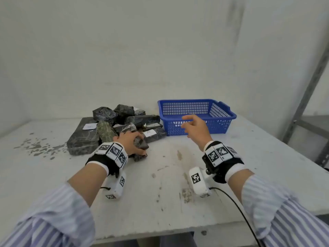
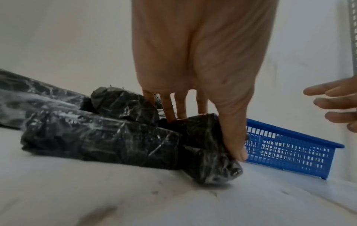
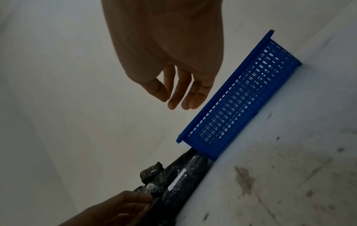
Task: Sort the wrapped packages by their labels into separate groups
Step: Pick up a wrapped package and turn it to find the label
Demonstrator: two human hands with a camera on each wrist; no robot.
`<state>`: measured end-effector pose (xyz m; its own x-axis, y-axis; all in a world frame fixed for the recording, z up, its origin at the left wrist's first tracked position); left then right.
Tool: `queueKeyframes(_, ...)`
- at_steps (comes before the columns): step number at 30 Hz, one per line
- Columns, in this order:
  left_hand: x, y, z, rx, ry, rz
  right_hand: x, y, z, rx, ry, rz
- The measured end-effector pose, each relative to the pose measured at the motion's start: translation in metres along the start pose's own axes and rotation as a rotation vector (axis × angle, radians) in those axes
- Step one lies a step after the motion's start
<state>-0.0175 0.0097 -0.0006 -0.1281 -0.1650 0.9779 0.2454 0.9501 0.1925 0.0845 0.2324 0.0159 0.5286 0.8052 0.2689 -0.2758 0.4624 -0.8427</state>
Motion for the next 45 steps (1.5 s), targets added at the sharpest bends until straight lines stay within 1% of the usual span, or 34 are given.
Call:
queueKeyframes(3,0.007,-0.004,0.007,-0.056,-0.032,-0.182,-0.004,0.007,0.007,-0.003,-0.032,-0.019)
queueKeyframes(5,0.017,-0.008,0.007,-0.044,0.005,-0.265,-0.009,0.009,0.011,-0.003,-0.071,0.004)
queueKeyframes(7,0.028,-0.010,0.010,-0.024,0.077,-0.380,-0.014,0.006,0.018,0.014,-0.105,0.025)
queueKeyframes(8,0.033,-0.011,0.013,-0.021,0.106,-0.462,-0.017,0.005,0.023,0.028,-0.116,0.032)
queueKeyframes(10,0.042,-0.012,0.019,-0.003,0.120,-0.727,-0.021,0.000,0.032,0.055,-0.131,0.057)
queueKeyframes(12,0.054,-0.006,0.025,0.002,0.061,-1.015,-0.025,-0.009,0.043,0.102,-0.149,0.088)
queueKeyframes(14,0.066,0.002,0.030,-0.049,-0.011,-1.215,-0.029,-0.020,0.053,0.147,-0.182,0.123)
queueKeyframes(17,0.080,0.018,0.033,-0.197,-0.069,-1.344,-0.037,-0.034,0.063,0.158,-0.238,0.291)
queueKeyframes(20,0.088,0.030,0.036,-0.262,-0.064,-1.379,-0.044,-0.039,0.070,0.139,-0.255,0.558)
queueKeyframes(22,0.089,0.032,0.038,-0.262,-0.006,-1.431,-0.045,-0.040,0.074,0.181,-0.262,0.592)
queueKeyframes(24,0.088,0.031,0.037,-0.272,0.079,-1.469,-0.045,-0.041,0.079,0.226,-0.264,0.540)
queueKeyframes(25,0.089,0.030,0.035,-0.292,0.098,-1.473,-0.045,-0.040,0.082,0.234,-0.262,0.517)
queueKeyframes(28,0.090,0.031,0.030,-0.324,0.030,-1.423,-0.043,-0.042,0.092,0.243,-0.238,0.446)
queueKeyframes(29,0.091,0.031,0.028,-0.316,0.035,-1.356,-0.041,-0.044,0.094,0.244,-0.231,0.432)
queueKeyframes(31,0.094,0.029,0.027,-0.302,0.095,-1.249,-0.039,-0.048,0.096,0.246,-0.247,0.416)
queueKeyframes(33,0.096,0.028,0.026,-0.305,0.098,-1.240,-0.038,-0.053,0.095,0.250,-0.278,0.377)
queueKeyframes(37,0.100,0.029,0.021,-0.336,0.036,-1.257,-0.032,-0.060,0.091,0.264,-0.295,0.283)
queueKeyframes(41,0.104,0.031,0.011,-0.351,0.079,-1.175,-0.025,-0.067,0.087,0.288,-0.300,0.167)
queueKeyframes(45,0.108,0.035,0.005,-0.341,0.091,-1.191,-0.022,-0.074,0.084,0.300,-0.289,0.186)
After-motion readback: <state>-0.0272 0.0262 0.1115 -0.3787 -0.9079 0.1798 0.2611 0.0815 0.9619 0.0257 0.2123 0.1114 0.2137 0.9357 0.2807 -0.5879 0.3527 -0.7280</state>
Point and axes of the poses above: each hand's wrist, its own z-axis towards the middle knuckle, its own x-axis out of the back of the hand, y = z × x, the point moved 2 cm from there along z, towards the middle knuckle, and after that the axes turned 14 degrees about x, right-handed, at the moved point
